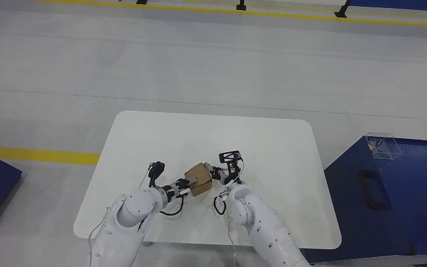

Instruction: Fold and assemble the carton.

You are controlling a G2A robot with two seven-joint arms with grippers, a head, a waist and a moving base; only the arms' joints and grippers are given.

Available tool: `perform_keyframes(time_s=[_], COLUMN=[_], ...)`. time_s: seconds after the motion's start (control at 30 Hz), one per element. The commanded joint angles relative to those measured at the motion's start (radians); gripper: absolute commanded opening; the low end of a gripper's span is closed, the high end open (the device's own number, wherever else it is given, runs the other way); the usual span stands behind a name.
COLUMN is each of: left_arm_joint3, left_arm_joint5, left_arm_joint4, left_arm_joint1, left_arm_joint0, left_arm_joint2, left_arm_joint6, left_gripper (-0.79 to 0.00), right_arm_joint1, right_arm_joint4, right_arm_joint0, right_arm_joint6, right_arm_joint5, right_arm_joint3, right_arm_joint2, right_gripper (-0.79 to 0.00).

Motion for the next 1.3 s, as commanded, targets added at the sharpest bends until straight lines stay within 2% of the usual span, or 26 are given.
perform_keyframes(time_s=[0.0,0.1,0.33,0.47,0.93,1.27], left_arm_joint3=[0.005,0.010,-0.014,-0.027,0.008,0.014], left_arm_joint5=[0.008,0.012,-0.028,-0.043,-0.024,-0.016], left_arm_joint4=[0.002,-0.001,-0.035,-0.048,-0.063,-0.070], left_arm_joint1=[0.001,0.002,0.006,0.010,0.014,0.018], left_arm_joint0=[-0.002,-0.008,0.008,0.020,-0.010,-0.018], left_arm_joint2=[0.002,0.006,-0.010,-0.021,-0.001,0.007], left_arm_joint6=[0.000,0.001,0.023,0.029,0.016,0.012], left_gripper=[-0.323,-0.339,-0.317,-0.339,-0.382,-0.379], right_arm_joint1=[0.000,0.000,-0.001,-0.002,-0.015,-0.021], right_arm_joint4=[0.005,0.008,0.011,-0.002,-0.016,-0.022], right_arm_joint0=[0.000,-0.003,0.002,0.005,0.008,0.012], right_arm_joint6=[0.000,0.000,-0.008,0.003,0.008,0.007], right_arm_joint5=[-0.001,-0.005,0.012,0.014,0.008,0.003], right_arm_joint3=[-0.002,-0.008,-0.001,0.005,0.028,0.041], right_arm_joint2=[0.004,0.011,0.027,0.024,-0.005,-0.011], right_gripper=[0.000,0.000,0.000,0.000,0.000,0.000])
